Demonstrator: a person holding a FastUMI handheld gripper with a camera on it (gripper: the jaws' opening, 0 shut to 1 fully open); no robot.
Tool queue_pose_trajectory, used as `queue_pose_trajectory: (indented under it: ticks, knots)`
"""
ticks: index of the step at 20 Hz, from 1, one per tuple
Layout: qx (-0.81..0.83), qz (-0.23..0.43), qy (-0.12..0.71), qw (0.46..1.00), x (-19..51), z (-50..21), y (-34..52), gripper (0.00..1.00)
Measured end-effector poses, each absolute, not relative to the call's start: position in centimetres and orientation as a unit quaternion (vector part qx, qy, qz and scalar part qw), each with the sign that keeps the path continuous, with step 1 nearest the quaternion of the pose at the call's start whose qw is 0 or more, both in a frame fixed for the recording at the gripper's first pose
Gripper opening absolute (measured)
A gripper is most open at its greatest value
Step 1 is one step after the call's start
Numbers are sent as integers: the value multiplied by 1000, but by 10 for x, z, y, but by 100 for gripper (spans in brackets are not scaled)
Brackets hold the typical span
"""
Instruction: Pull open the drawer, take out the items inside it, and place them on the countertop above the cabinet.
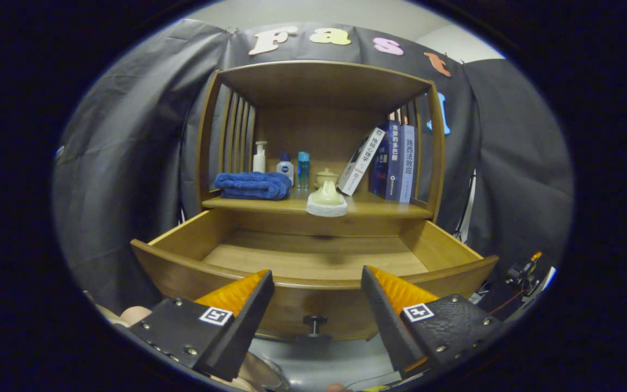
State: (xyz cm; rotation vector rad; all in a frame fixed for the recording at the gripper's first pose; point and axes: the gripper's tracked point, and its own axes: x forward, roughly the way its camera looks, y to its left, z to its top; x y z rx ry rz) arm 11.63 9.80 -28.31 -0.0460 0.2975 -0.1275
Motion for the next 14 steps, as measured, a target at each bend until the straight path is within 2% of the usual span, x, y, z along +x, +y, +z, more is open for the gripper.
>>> queue_pose_trajectory:
  ticks: [14]
  knots:
    - [-27, -73, 135, 988, 169, -279, 94, 98]
